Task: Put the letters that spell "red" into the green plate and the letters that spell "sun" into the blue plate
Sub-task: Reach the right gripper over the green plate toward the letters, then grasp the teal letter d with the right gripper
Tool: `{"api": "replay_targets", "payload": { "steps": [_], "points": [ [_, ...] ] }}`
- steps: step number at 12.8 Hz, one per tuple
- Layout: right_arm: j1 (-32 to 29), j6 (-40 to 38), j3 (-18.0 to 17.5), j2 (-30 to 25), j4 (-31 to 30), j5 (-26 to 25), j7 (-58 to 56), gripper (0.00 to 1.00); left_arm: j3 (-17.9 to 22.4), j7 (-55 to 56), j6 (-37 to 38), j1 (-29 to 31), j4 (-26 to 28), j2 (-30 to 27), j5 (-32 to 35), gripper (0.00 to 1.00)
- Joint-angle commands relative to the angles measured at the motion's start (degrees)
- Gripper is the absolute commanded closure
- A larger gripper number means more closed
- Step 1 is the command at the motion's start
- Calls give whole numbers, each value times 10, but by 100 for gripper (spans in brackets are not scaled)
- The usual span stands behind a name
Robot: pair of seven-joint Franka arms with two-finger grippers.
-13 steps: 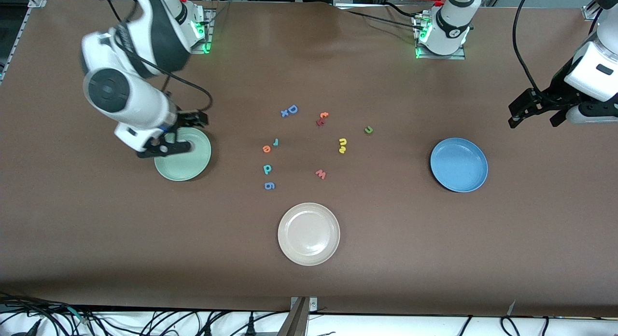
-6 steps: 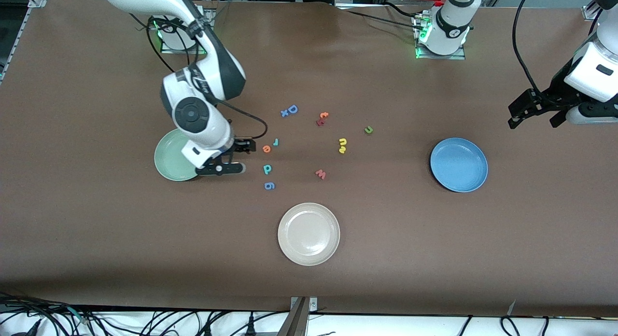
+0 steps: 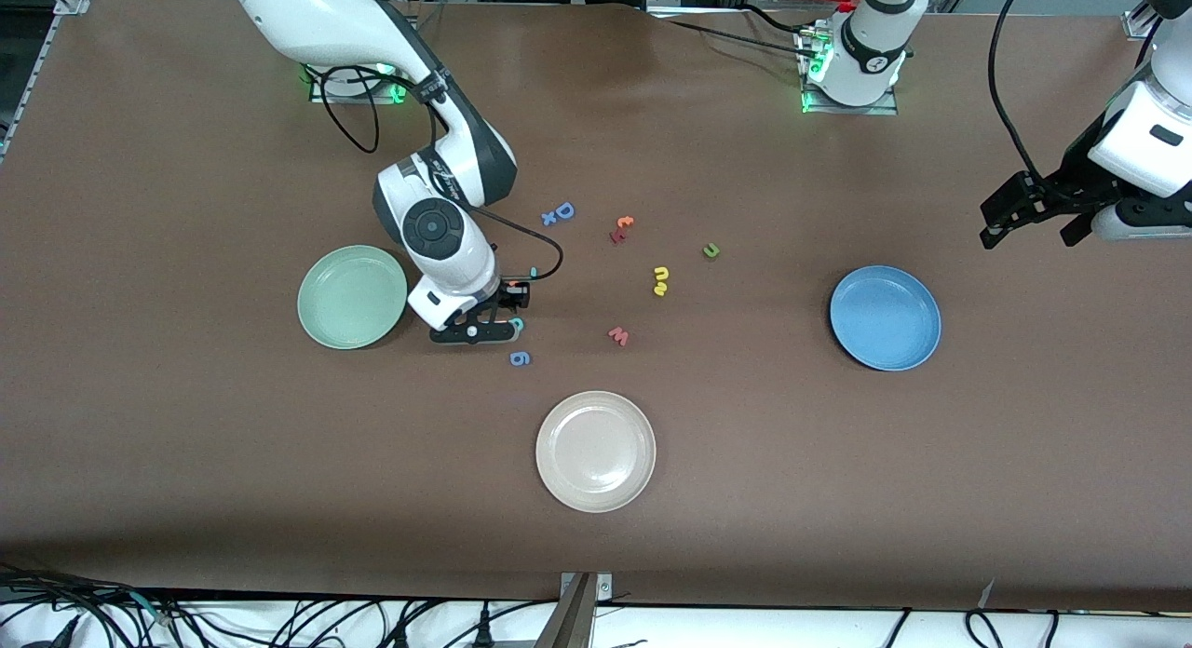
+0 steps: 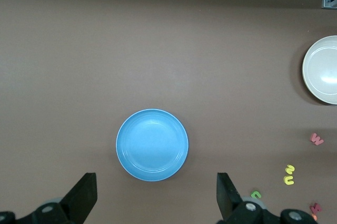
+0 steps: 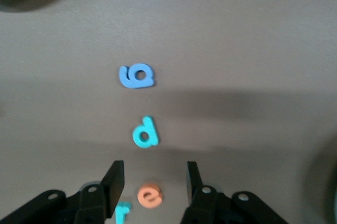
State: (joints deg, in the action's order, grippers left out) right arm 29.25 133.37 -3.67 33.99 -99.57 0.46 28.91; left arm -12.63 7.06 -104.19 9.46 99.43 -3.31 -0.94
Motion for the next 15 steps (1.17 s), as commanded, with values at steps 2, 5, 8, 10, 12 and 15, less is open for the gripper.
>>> {"api": "replay_targets", "payload": {
  "steps": [2, 5, 8, 10, 12, 15],
  "points": [
    [12, 57, 4, 36, 14, 1, 1, 45, -6, -5, 6, 5, -13, 4, 5, 0],
    [16, 80, 4, 57, 14, -19, 1, 45, -5, -6, 6, 2, -8, 1, 4, 0],
    [19, 102, 4, 71, 14, -30, 2, 45, -4, -5, 6, -1, 0, -7, 4, 0],
    [22, 103, 5, 75, 14, -31, 2, 46, -4, -5, 6, -1, 0, -8, 4, 0],
    [23, 103, 6, 77, 13, -33, 0, 51, -4, -5, 6, -1, 0, -9, 3, 0],
    [23, 102, 7, 77, 13, -35, -2, 85, -5, -5, 22, -15, 1, -7, 4, 0]
  ]
}}
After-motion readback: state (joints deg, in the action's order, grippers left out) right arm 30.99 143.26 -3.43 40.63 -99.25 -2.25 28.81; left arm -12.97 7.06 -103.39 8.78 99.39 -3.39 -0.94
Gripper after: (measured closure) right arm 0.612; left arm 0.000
